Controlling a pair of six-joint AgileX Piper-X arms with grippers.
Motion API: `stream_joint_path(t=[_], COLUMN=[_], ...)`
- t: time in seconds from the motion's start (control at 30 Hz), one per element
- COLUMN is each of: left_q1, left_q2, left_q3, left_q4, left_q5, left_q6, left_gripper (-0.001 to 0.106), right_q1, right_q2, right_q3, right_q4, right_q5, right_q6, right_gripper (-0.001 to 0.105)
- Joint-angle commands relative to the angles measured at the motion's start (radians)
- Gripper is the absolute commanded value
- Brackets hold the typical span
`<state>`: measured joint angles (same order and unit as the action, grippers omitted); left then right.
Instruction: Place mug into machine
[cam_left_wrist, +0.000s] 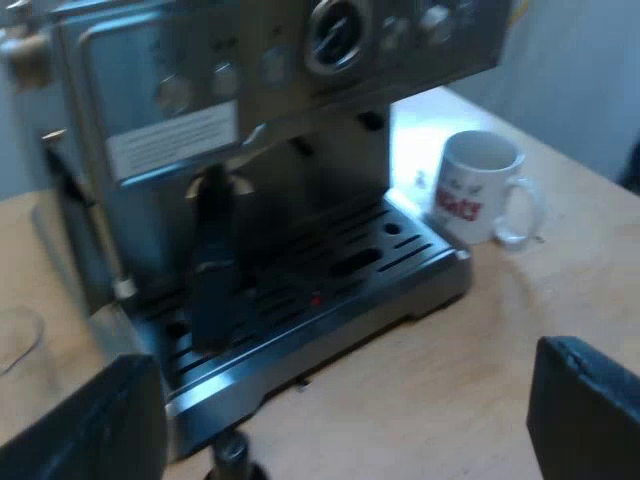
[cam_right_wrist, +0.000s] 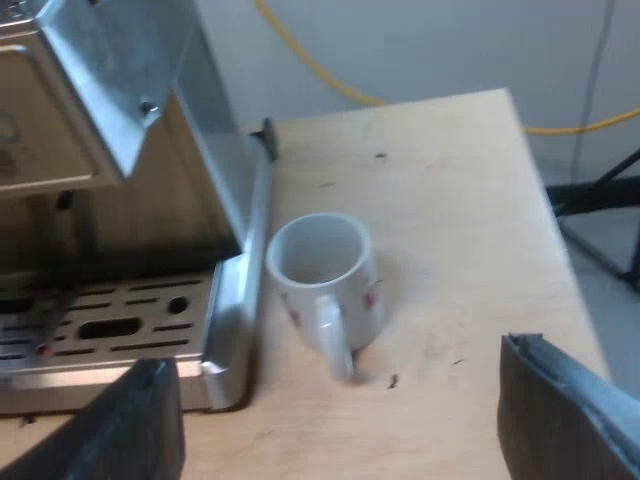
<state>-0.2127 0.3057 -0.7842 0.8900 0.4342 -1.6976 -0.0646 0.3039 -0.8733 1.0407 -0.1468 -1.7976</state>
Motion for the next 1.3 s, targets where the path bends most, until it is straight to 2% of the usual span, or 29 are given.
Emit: stream_joint_path(t=[0.03, 0.23, 0.43, 0.7, 0.8, 1.0, 1.3], left_q1=[-0.044, -0.152, -0.270, -0.418, -0.441, -0.442, -0.442], left_q2=[0.053, 0.172, 0.270, 0.359, 0.379, 0.400, 0.469], left_q3=[-0.016, -0.019, -0.019, -0.019, -0.019, -0.019, 0.008], left_q4=[-0.054, -0.147, -0.210, -0.252, -0.287, -0.322, -0.406], left_q5=[0.026, 0.041, 0.037, -0.133, -0.183, -0.185, -0.167], left_q6=[-0.003, -0.003, -0.003, -0.008, -0.022, -0.035, -0.035], left_gripper=[0.085, 0.085, 0.085, 0.085, 0.085, 0.085, 0.085], right_q1=[0.002, 0.060, 0.119, 0.146, 0.146, 0.146, 0.150], right_q2=[0.019, 0.066, 0.121, 0.209, 0.234, 0.252, 0.252], right_q3=[-0.012, -0.012, -0.012, -0.009, -0.008, 0.019, 0.190], right_q4=[-0.014, -0.013, -0.013, -0.013, -0.013, -0.044, -0.255], right_q5=[-0.030, -0.020, 0.066, 0.112, 0.113, 0.127, 0.122], right_q6=[0.006, 0.003, 0.006, 0.005, 0.005, 0.005, 0.060], right_gripper=[0.066, 0.066, 0.066, 0.066, 0.066, 0.066, 0.066])
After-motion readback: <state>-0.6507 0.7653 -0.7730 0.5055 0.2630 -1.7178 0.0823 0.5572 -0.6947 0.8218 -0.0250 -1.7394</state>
